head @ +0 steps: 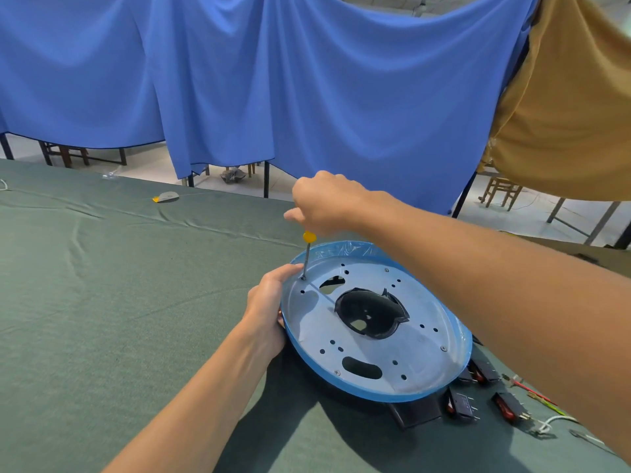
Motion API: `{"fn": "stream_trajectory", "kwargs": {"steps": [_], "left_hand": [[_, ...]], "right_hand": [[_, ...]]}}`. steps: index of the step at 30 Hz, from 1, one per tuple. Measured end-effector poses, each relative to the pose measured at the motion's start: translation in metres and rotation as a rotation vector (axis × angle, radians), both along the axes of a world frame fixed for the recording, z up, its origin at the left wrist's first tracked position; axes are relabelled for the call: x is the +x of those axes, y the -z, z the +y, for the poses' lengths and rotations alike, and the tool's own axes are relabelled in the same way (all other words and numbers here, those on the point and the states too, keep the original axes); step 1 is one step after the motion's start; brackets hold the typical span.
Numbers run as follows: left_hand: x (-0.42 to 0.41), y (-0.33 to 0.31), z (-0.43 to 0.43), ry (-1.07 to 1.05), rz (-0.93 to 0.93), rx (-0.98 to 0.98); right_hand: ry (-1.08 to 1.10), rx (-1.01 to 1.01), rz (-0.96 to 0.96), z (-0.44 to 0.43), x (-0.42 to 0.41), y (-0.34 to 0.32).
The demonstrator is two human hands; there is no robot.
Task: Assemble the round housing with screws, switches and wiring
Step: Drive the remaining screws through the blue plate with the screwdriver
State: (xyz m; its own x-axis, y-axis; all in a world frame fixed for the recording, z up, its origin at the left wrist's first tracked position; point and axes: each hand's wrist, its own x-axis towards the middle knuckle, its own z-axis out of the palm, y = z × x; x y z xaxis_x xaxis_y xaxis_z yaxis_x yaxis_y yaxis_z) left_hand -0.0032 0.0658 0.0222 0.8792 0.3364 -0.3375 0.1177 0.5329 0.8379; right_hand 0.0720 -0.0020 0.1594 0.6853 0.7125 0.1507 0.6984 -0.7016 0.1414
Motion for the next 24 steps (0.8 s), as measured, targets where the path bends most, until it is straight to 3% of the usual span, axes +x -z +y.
{"fn": "stream_trajectory", "kwargs": {"steps": [4, 8, 11, 15, 19, 21, 24], "left_hand": [[0.001, -0.001, 0.0, 0.005, -0.004, 0.0], [0.001, 0.0, 0.0, 0.003, 0.001, 0.004], [0.0, 0.001, 0.0, 0.002, 0.009, 0.007], [0.001, 0.001, 0.001, -0.004, 0.0, 0.018], [0.0, 0.0, 0.0, -0.002, -0.002, 0.024], [-0.001, 0.0, 0.0, 0.002, -0.002, 0.03], [-0.001, 0.0, 0.0, 0.002, -0.008, 0.034]], "right_hand": [[-0.004, -0.111, 0.215, 0.004, -0.006, -0.019], [-0.051, 0.012, 0.035, 0.003, -0.003, -0.007], [-0.002, 0.001, 0.014, 0.003, -0.002, -0.003], [-0.016, -0.103, 0.169, 0.005, -0.008, -0.017], [0.015, 0.045, 0.018, 0.003, -0.011, -0.003], [0.059, -0.007, 0.003, 0.002, -0.01, -0.002], [0.054, -0.083, 0.162, 0.003, -0.014, -0.015]]}}
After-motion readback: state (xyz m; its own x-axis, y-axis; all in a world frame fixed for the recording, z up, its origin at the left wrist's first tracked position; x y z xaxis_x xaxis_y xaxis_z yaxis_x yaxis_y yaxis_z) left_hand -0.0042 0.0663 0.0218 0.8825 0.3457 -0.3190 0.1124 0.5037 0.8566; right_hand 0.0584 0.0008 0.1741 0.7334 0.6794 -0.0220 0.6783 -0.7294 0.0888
